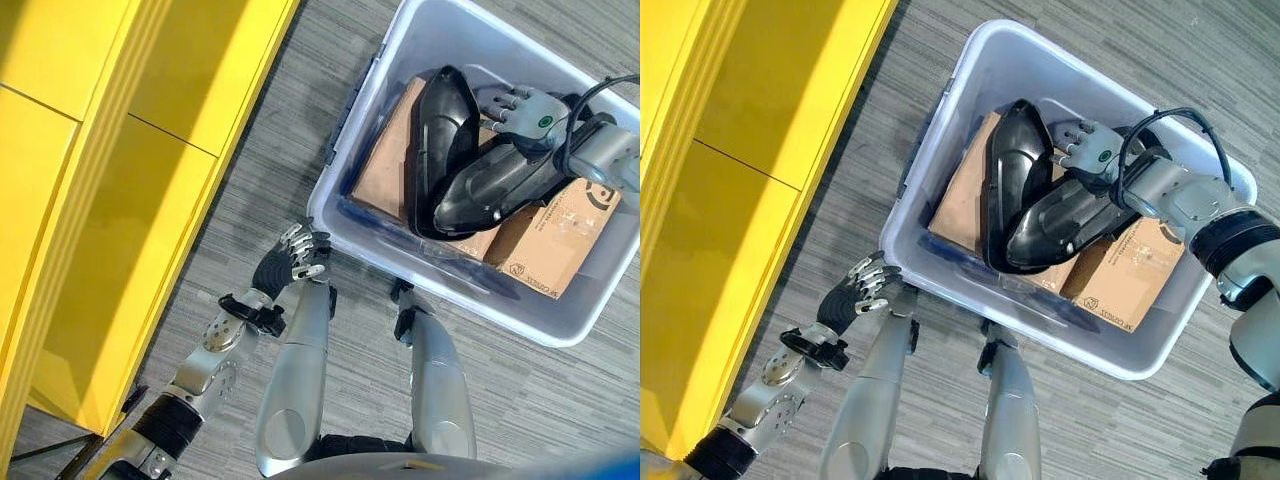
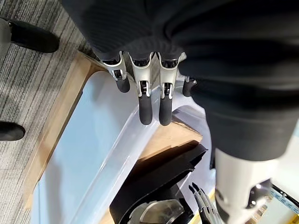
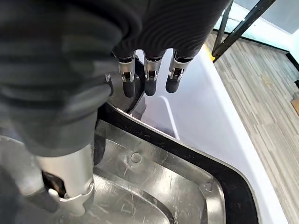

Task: Move parts from the plastic box to the shelf.

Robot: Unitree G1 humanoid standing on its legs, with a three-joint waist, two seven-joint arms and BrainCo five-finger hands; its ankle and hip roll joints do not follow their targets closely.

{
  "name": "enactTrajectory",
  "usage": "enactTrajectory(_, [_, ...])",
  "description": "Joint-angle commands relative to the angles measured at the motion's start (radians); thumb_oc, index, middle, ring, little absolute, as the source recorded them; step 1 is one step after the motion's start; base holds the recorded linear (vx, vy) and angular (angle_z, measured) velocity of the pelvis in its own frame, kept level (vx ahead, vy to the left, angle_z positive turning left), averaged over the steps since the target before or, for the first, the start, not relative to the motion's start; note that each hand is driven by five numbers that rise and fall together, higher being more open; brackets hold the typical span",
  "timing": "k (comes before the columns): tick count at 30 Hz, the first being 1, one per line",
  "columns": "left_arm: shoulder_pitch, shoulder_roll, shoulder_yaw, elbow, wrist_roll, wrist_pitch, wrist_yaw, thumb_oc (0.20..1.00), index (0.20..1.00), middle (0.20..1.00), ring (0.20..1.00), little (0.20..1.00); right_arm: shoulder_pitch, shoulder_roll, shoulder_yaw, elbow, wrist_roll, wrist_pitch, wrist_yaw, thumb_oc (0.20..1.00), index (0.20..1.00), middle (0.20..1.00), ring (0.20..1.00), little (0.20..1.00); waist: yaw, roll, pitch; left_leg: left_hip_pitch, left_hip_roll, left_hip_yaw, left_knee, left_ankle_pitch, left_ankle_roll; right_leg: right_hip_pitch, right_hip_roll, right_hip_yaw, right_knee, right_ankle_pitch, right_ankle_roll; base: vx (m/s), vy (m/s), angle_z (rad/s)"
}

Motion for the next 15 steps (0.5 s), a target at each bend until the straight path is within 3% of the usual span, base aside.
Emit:
enactTrajectory(1, [0.048,0.002,-0.018,-0.073,-0.007,-0.03,-0.019,1.0,1.0,1.0,1.0,1.0,-0.09,-0.115,0.056,0.018,0.031,0.031,-0.022,1.0,1.0,1.0,1.0,1.0,-0.003,0.021,-0.035,-0.046,0.052,-0.006,0.025,-0.043,-0.015,-0.057,-0.045,0.055,0.121,0.014,0.022,0.0,0.0,0.0])
enactTrajectory(11, [0.07,0.013,0.0,-0.094,-0.007,-0.027,-0.012,1.0,1.0,1.0,1.0,1.0,-0.095,-0.133,0.071,0.021,0.047,0.044,-0.011,1.0,1.0,1.0,1.0,1.0,0.002,0.018,-0.035,-0.097,0.046,-0.013,0.053,-0.051,-0.011,-0.099,-0.047,0.053,0.138,0.011,0.023,0.01,-0.003,0.0])
enactTrajectory(12, [0.086,0.014,0.017,-0.107,-0.01,-0.028,-0.006,1.0,1.0,1.0,1.0,1.0,-0.071,-0.156,0.063,-0.001,0.05,0.047,-0.004,1.0,1.0,1.0,1.0,1.0,0.001,0.015,-0.035,-0.105,0.043,-0.018,0.079,-0.092,-0.016,-0.107,-0.05,0.061,0.16,-0.02,0.027,0.03,-0.003,0.02])
enactTrajectory(14, [0.084,0.015,0.018,-0.109,-0.01,-0.028,-0.006,1.0,1.0,1.0,1.0,1.0,-0.073,-0.158,0.061,-0.002,0.05,0.048,-0.004,1.0,1.0,1.0,1.0,1.0,0.003,0.017,-0.035,-0.125,0.044,-0.012,0.076,-0.061,-0.01,-0.124,-0.051,0.054,0.153,0.005,0.021,0.03,0.003,0.03])
enactTrajectory(15, [0.094,0.018,0.03,-0.121,-0.014,-0.032,0.003,1.0,1.0,1.0,1.0,1.0,-0.07,-0.178,0.067,-0.014,0.05,0.049,-0.002,1.0,1.0,1.0,1.0,1.0,0.003,0.012,-0.035,-0.132,0.04,-0.016,0.105,-0.106,-0.011,-0.132,-0.053,0.063,0.185,-0.031,0.025,0.1,-0.012,0.04])
